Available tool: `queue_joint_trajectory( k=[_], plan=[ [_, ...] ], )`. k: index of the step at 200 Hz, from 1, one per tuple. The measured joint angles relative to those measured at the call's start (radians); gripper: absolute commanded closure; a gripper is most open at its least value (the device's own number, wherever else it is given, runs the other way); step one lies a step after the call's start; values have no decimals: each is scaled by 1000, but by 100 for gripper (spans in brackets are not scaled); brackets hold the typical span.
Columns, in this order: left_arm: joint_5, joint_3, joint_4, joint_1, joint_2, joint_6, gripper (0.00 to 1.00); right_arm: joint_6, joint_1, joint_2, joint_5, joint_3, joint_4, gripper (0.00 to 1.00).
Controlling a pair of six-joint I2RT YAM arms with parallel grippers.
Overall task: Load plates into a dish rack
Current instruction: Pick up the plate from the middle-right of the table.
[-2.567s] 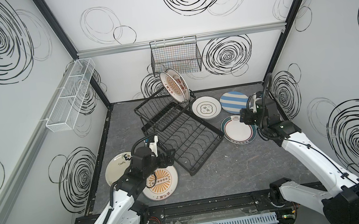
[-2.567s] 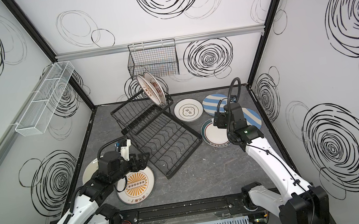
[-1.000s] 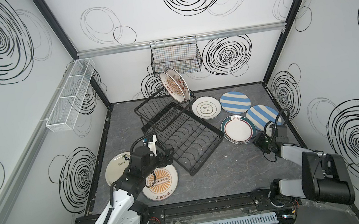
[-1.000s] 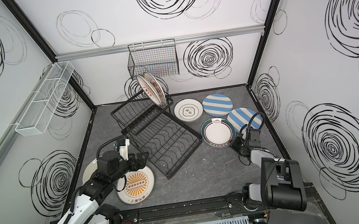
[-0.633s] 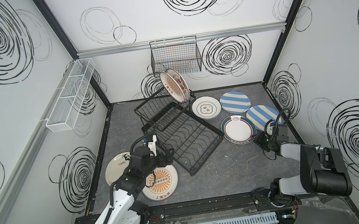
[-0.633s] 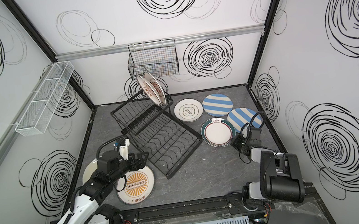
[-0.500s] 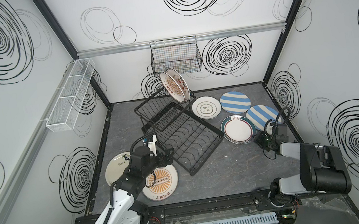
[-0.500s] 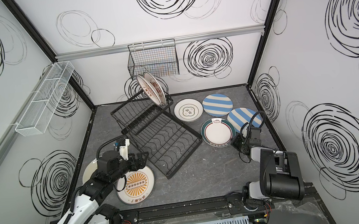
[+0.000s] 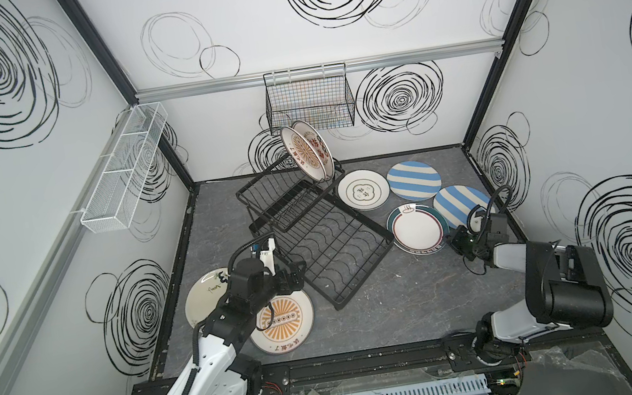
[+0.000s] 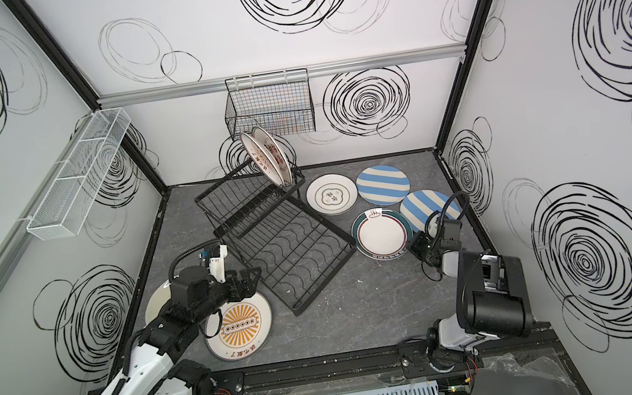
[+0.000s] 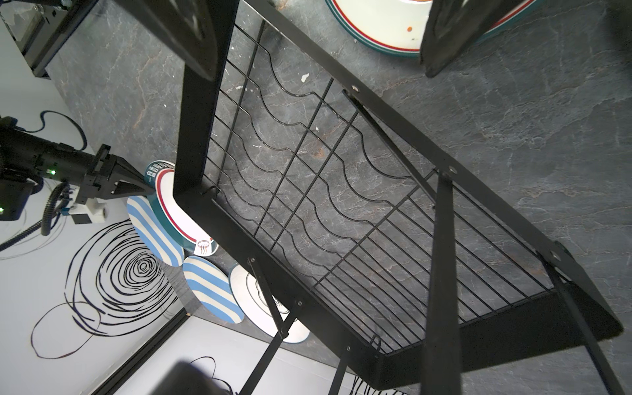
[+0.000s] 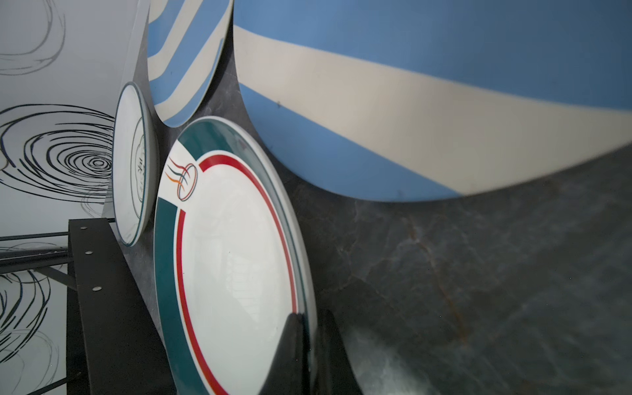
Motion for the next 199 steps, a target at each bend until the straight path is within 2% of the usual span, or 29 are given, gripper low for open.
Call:
queue_joint_trajectory(
  k=[33,93,134,154,199],
  plan=[
    [0,0,0,0,0,0,4,-38,-1,-62,46,45,-99,100],
    [2,0,1,2,0,0,4,-122,-4,-263,243,130,-311,100],
    [2,0,2,2,0,-1,4,-166,10,-357,309,214,-429,100],
    [2,0,5,5,1,-6,4,-188,68,-383,358,286,-483,100],
    [-9,-27,20,11,2,-31,4,-248,276,-394,492,508,-595,100]
  ],
)
